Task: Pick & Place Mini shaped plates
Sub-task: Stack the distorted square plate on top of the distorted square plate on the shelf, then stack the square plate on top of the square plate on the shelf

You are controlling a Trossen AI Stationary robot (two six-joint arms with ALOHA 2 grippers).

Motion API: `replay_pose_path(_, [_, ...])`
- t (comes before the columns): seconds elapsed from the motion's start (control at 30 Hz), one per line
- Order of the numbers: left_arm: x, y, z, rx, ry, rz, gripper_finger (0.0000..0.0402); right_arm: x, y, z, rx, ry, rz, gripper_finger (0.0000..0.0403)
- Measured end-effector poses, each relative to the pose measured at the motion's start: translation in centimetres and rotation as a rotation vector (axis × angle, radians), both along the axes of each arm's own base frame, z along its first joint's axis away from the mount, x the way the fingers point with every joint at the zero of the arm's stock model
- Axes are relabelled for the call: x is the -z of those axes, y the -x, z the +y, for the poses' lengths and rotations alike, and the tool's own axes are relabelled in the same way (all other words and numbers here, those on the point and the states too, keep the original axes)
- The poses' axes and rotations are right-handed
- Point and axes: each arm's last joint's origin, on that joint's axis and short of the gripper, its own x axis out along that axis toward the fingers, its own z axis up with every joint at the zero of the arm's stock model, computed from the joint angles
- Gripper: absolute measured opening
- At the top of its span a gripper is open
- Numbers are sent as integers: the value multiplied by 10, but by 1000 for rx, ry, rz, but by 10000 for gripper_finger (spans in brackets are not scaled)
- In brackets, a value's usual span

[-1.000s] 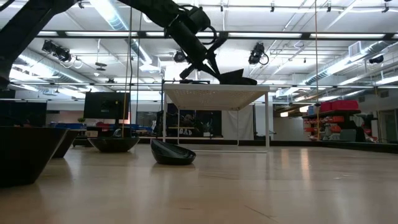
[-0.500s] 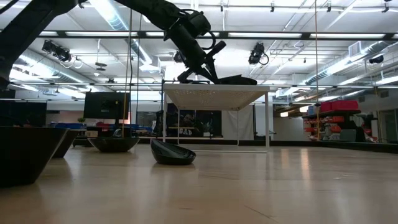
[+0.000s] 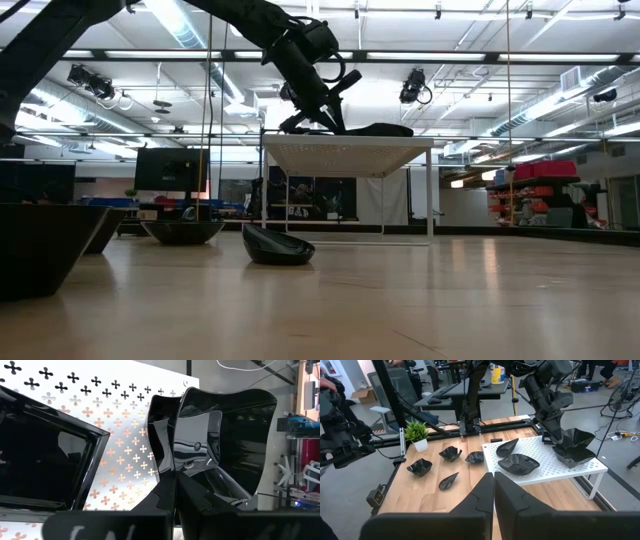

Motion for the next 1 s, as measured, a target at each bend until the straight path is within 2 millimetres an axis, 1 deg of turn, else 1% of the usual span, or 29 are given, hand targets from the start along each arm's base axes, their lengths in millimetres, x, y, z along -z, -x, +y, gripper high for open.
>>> replay_pose_path(0.3, [0, 0, 0, 0, 0, 0, 18, 0, 0, 0, 0, 0, 0, 19])
replay_pose_path(0.4, [0, 0, 0, 0, 0, 0, 31, 0, 0, 0, 0, 0, 0, 19])
replay_pose_path(0.7, [0, 0, 0, 2, -1, -1, 88, 0, 0, 0, 0, 0, 0, 19])
replay_pose_path(0.87, [-1, -1, -1, 21, 3, -13, 100, 0, 0, 0, 0, 0, 0, 19])
replay_pose_path(1.0, [-5, -4, -3, 64, -39, -36, 101, 0, 0, 0, 0, 0, 0, 19])
